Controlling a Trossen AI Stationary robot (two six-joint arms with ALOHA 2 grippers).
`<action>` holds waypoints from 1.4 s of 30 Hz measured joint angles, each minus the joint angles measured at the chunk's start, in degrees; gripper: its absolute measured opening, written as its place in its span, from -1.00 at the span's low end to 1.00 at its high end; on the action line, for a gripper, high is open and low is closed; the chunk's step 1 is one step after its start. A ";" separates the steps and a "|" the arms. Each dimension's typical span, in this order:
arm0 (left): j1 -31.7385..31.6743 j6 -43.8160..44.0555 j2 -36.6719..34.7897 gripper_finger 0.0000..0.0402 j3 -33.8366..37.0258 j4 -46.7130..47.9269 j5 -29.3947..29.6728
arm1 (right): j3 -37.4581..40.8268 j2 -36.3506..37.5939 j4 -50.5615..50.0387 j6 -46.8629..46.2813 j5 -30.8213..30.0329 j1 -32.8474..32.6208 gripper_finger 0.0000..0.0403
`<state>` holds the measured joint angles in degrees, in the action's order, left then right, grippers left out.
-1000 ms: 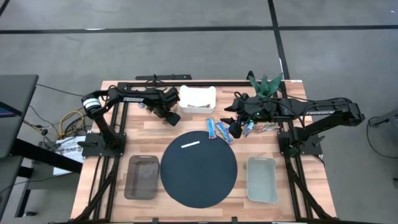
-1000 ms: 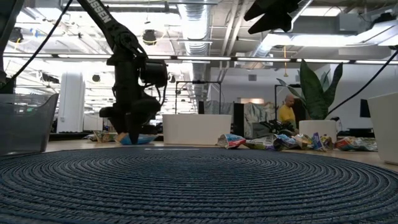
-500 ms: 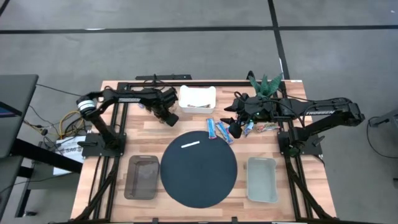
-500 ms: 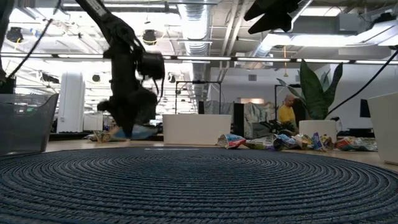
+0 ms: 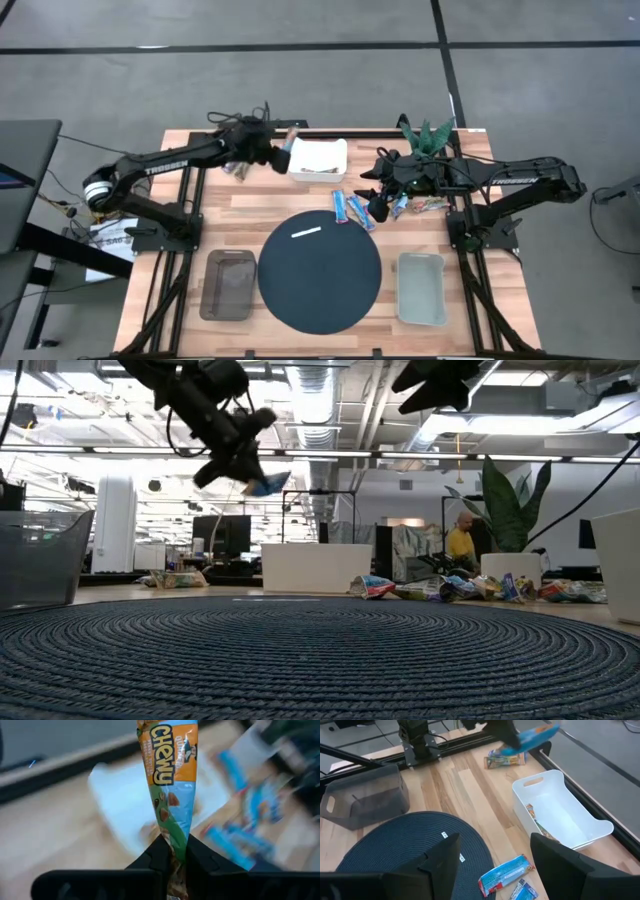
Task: Pick and place Granola Bars by type
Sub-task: Put the yellow granola bar into the white bin
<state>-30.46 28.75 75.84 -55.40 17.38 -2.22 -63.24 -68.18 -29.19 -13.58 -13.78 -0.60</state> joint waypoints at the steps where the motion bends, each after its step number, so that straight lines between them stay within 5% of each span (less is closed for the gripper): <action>1: -0.04 0.02 0.10 -0.87 0.00 -1.94 -0.66 | 0.00 0.00 0.17 0.01 0.00 0.00 0.15; 13: -0.47 -1.17 6.75 -0.82 -0.07 -12.89 -3.09 | 0.00 0.00 2.31 0.00 0.00 0.00 0.15; 26: -2.34 -2.43 6.22 -0.16 -0.09 -13.60 -5.21 | 0.00 0.00 2.25 0.01 0.00 0.00 0.15; 36: -6.06 -5.00 0.61 -0.21 -0.13 21.76 11.28 | 0.00 0.00 2.23 0.02 0.00 0.00 0.15; 42: -9.73 -8.13 1.23 -0.22 1.30 30.56 12.21 | 0.00 0.00 2.23 0.04 0.00 0.00 0.15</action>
<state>-40.19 20.62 77.06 -54.10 47.94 9.99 -63.24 -68.18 -26.96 -13.54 -13.78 -0.60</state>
